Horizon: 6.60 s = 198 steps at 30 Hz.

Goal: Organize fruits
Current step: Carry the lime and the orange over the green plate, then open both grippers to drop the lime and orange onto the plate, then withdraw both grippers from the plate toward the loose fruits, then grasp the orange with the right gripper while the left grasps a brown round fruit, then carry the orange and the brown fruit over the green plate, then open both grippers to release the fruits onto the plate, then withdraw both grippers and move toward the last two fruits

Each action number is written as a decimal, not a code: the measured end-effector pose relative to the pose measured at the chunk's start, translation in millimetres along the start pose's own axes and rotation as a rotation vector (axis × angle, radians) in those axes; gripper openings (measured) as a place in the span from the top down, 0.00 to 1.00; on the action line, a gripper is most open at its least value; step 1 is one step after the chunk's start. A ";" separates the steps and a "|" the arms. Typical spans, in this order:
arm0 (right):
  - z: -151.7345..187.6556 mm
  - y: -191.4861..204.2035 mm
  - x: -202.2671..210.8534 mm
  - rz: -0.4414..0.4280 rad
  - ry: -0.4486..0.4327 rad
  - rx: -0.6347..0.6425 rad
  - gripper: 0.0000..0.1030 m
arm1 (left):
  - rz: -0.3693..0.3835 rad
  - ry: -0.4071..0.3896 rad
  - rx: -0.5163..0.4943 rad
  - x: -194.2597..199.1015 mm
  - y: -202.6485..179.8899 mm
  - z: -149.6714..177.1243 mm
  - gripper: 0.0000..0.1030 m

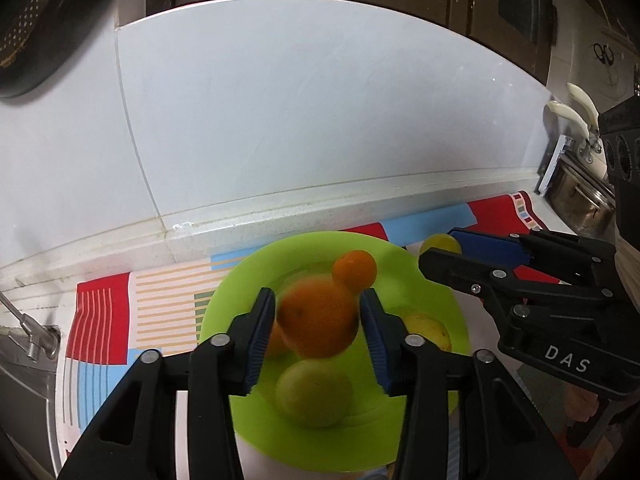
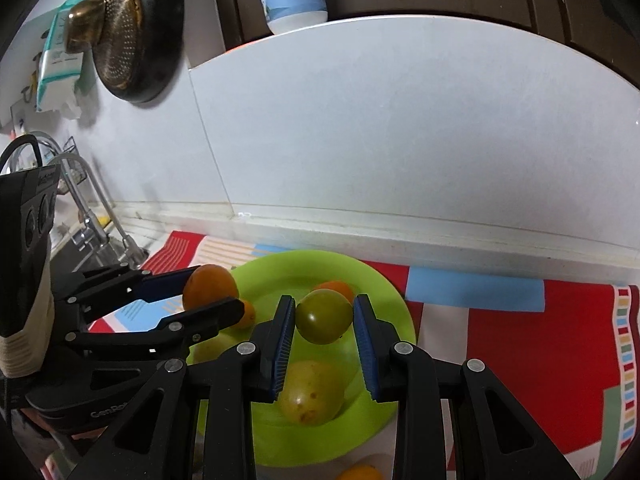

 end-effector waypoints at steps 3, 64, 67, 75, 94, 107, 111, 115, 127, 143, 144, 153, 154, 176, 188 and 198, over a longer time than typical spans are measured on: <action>-0.7 -2.5 -1.9 0.013 0.002 -0.012 0.61 | -0.018 -0.014 0.003 5.6 3.0 -2.0 0.45; 119.6 -20.9 70.5 0.005 0.149 0.061 0.33 | -0.200 0.089 0.214 87.4 -67.7 129.6 0.27; 122.0 -21.4 60.6 -0.003 0.171 0.068 0.34 | -0.178 0.134 0.241 74.9 -65.5 137.0 0.37; 124.3 -20.2 31.4 -0.025 0.221 0.067 0.42 | -0.146 0.183 0.262 55.8 -62.9 143.9 0.54; 127.2 -9.7 34.6 -0.050 0.216 0.015 0.65 | -0.089 0.164 0.246 65.5 -65.1 134.1 0.71; 124.1 4.9 85.9 -0.012 0.137 -0.059 0.65 | -0.062 0.099 0.139 97.0 -67.2 127.2 0.71; 121.7 14.1 97.1 0.008 0.111 -0.066 0.65 | -0.049 0.073 0.127 107.9 -61.6 123.4 0.71; 116.4 23.8 107.8 0.024 0.086 -0.059 0.65 | -0.051 0.031 0.091 121.0 -55.7 115.8 0.71; 79.5 45.3 131.4 0.075 -0.015 -0.022 0.65 | -0.017 -0.060 0.035 143.1 -38.5 75.0 0.71; 16.4 43.1 110.6 0.088 -0.100 -0.017 0.65 | 0.026 -0.115 -0.012 113.9 -20.9 15.9 0.71; 14.1 41.3 106.4 0.085 -0.097 -0.019 0.65 | 0.027 -0.114 -0.011 109.8 -20.0 14.0 0.71; 4.1 20.7 51.7 0.064 -0.043 -0.025 0.65 | 0.023 -0.071 -0.010 62.4 -10.8 6.6 0.71; 3.8 18.9 47.0 0.062 -0.037 -0.027 0.65 | 0.024 -0.064 -0.012 56.7 -10.4 6.8 0.71; 9.1 -3.2 -1.2 0.065 0.002 -0.035 0.45 | 0.015 -0.036 -0.010 25.6 0.0 9.6 0.51; 12.4 16.0 54.3 0.134 -0.071 0.019 0.41 | -0.055 -0.116 -0.016 80.1 9.3 16.2 0.33; 22.9 42.2 85.2 0.149 -0.105 0.085 0.39 | -0.070 -0.152 -0.059 109.8 8.7 33.6 0.29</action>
Point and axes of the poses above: each gripper's, at about its wrist camera, not at the fingertips, and x roughly against the way its jaws point, y to its left, z to its underside, the point moved 8 cm from there along -x, roughly the way its jaws point, and after that the axes turned 7 degrees about -z, right-handed, at the moved point
